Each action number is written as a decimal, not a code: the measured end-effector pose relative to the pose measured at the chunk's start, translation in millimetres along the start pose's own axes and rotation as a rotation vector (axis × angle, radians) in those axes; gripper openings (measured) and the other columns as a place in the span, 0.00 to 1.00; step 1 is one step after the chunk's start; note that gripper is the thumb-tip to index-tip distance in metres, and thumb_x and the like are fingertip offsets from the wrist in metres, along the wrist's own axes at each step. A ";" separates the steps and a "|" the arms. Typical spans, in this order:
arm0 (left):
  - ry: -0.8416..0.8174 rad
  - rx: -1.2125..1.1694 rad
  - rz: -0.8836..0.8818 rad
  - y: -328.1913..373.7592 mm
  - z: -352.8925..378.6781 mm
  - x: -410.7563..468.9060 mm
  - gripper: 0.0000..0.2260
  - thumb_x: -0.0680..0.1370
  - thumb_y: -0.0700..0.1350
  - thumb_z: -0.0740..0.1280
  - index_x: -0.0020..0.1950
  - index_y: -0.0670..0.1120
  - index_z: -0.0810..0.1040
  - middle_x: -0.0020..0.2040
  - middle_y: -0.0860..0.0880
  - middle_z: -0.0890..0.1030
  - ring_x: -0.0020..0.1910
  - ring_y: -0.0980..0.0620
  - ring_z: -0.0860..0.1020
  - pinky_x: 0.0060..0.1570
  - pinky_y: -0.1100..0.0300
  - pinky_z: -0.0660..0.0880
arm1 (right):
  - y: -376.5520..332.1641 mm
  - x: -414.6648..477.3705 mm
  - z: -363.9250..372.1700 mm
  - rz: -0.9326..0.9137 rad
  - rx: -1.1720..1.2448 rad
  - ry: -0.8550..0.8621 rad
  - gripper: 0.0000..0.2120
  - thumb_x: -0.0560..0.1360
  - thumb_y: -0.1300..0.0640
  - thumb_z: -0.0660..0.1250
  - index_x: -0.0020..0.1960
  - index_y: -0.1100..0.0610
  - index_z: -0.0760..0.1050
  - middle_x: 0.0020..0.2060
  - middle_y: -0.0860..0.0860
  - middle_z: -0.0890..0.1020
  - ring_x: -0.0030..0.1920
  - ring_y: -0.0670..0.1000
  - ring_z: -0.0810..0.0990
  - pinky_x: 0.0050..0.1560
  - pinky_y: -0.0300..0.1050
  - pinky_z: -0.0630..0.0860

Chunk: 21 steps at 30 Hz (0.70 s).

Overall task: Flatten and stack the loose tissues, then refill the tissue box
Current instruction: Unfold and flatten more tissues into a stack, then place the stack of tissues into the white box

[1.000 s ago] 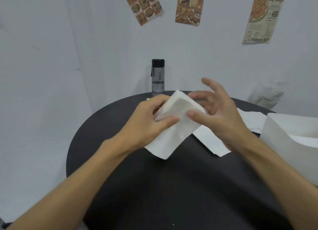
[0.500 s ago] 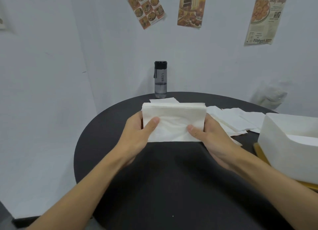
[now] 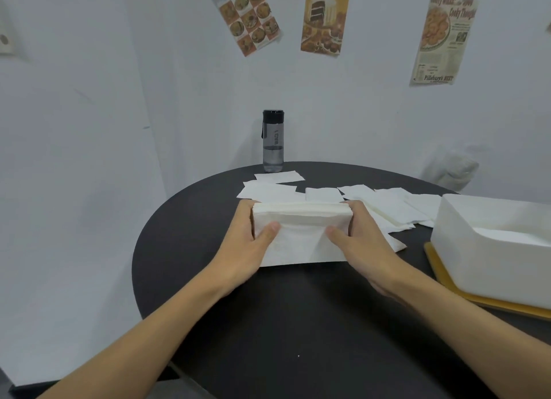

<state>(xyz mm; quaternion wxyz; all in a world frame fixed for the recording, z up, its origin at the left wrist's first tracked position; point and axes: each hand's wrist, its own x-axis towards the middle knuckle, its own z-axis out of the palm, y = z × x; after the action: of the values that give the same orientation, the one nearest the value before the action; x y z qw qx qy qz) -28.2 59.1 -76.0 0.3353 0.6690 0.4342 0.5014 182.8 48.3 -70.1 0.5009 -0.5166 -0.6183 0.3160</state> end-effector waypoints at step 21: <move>-0.389 -0.038 0.286 174.6 140.4 63.0 0.10 0.78 0.37 0.69 0.56 0.49 0.80 0.55 0.49 0.78 0.44 0.47 0.84 0.37 0.55 0.83 | -94.5 -40.4 -249.3 -0.047 -0.491 0.207 0.06 0.78 0.58 0.70 0.52 0.49 0.81 0.50 0.48 0.82 0.41 0.41 0.81 0.41 0.33 0.75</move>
<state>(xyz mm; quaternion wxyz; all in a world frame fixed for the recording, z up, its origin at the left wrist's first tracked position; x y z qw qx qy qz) 157.2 45.6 64.0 0.3508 0.8012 0.2527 0.4136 386.7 -47.1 78.3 0.4283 -0.6378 -0.6338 0.0901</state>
